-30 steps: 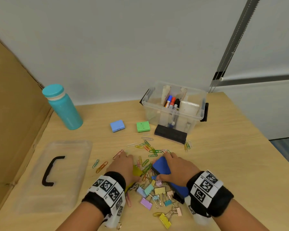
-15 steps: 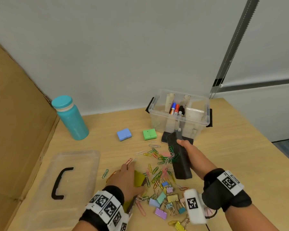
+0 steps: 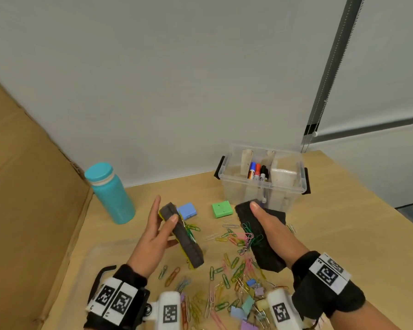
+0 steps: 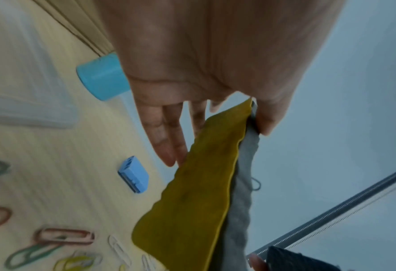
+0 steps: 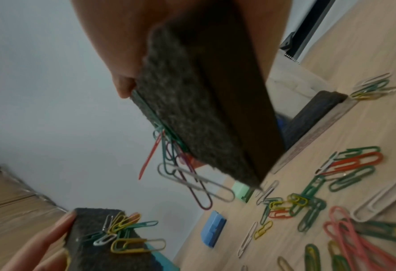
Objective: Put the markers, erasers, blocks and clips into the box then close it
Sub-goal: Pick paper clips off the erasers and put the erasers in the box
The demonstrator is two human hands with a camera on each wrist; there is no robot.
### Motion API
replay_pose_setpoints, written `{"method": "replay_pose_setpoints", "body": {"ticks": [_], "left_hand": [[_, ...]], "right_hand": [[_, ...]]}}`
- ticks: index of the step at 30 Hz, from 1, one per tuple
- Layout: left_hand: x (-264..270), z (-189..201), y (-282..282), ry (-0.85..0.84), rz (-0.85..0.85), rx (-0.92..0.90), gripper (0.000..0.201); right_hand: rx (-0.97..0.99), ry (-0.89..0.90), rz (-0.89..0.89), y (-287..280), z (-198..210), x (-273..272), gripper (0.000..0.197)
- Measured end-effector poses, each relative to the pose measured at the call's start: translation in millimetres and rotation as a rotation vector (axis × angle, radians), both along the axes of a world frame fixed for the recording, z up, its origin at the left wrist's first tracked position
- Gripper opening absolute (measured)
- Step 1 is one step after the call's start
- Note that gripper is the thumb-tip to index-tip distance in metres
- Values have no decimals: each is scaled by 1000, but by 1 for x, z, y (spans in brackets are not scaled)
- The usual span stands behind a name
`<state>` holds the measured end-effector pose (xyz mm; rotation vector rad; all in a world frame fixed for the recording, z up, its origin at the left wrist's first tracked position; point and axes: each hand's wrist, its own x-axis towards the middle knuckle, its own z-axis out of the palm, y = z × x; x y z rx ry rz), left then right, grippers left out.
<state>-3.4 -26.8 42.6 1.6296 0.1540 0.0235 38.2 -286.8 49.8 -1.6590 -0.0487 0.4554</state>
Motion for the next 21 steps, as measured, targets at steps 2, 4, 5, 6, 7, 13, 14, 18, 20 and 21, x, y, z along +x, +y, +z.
{"method": "replay_pose_setpoints", "body": {"ticks": [2,4,5,6,7,13,14,18,20,21], "left_hand": [[6,2,2,11,16,-76,56],[13,0,4,43,23,-142,50],[16,-2,5,56,30,-170,48],[19,-4,5,67,45,-200,46],[22,-6,3,81,57,-248,45],[35,-6,-12,157,110,-488,43],[36,-5,-14,152,101,-509,40],[45,-3,-23,139,40,-515,40],[49,-4,-25,130,0,-486,40],[50,-4,-27,126,-16,-479,39]], "right_hand": [[-38,-63,45,4,0,0,61],[-40,-124,64,8,5,-3,49],[-40,-151,72,9,6,-4,43],[-39,-178,85,11,7,-6,40],[-44,-208,106,13,8,-7,38],[-104,-265,200,13,-6,-9,56],[-93,-261,204,11,-8,-9,59],[-162,-369,194,4,-11,-12,59],[-268,-520,253,6,-5,-14,55],[-314,-583,298,8,-1,-15,55]]}}
